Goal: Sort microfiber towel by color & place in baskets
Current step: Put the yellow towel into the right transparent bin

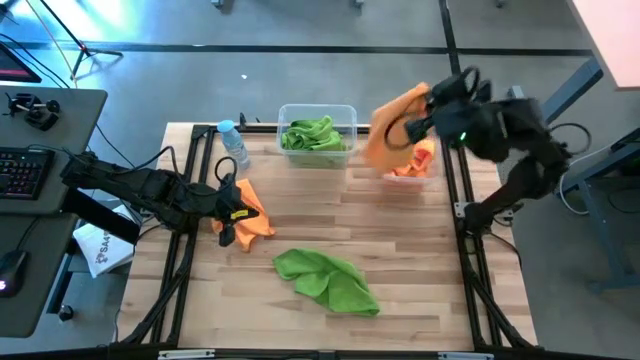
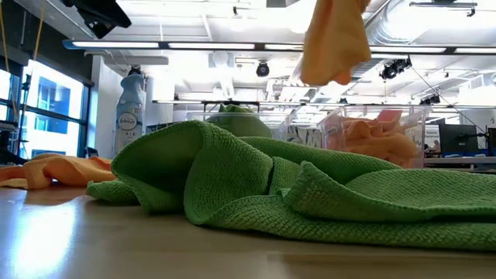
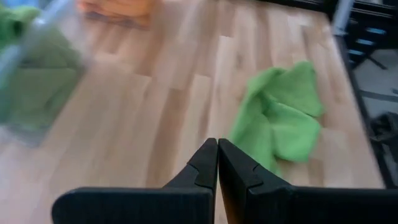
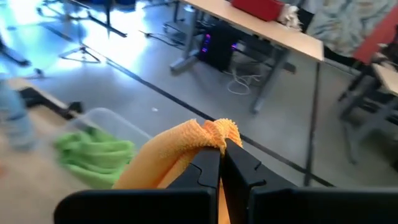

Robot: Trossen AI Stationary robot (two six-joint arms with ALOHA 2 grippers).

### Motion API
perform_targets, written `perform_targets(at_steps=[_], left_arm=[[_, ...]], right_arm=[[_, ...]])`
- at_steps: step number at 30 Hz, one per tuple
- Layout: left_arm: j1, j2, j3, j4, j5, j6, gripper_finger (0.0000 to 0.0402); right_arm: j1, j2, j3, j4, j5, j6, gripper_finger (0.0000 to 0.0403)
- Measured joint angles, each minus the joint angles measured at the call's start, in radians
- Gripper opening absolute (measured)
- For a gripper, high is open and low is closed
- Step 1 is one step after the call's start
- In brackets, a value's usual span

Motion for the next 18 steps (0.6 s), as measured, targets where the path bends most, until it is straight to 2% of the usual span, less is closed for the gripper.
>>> perform_targets(at_steps=[5,10,14,18], left_arm=[[0.000,0.000,0.000,0.004,-0.129,0.000,0.0000],[0.003,0.000,-0.001,0.056,-0.206,0.001,0.0000],[0.014,0.000,-0.001,0.099,-0.227,0.001,0.0000],[0.024,0.000,-0.001,0.113,-0.227,0.000,0.0000]], right_arm=[[-0.169,-0.040,0.000,0.000,-0.085,-0.126,0.0000],[-0.360,-0.043,-0.045,0.001,-0.255,-0.235,0.0000],[-0.507,-0.090,-0.281,0.015,-0.405,-0.271,0.0000],[-0.580,-0.158,-0.580,0.161,-0.537,-0.341,0.0000]])
